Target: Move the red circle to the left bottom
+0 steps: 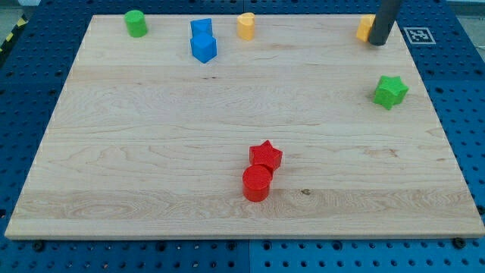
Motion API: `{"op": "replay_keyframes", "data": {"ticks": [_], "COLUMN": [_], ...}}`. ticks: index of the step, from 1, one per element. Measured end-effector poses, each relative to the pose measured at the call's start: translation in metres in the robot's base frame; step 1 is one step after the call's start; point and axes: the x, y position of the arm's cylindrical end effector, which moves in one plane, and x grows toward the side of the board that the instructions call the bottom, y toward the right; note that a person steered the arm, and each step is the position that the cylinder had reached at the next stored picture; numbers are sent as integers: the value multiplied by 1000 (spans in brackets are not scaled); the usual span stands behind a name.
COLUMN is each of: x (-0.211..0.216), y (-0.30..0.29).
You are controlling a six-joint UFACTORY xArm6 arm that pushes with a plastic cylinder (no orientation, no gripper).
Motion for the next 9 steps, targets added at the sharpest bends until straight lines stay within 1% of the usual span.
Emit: {"op": "replay_keyframes", "data": {"ticks": [1, 3, 4, 5, 6, 7, 8, 9], "x": [-12, -15, -5, -4, 11, 51, 63, 62], "y": [0, 0, -6, -33, -43, -74, -134, -197]}}
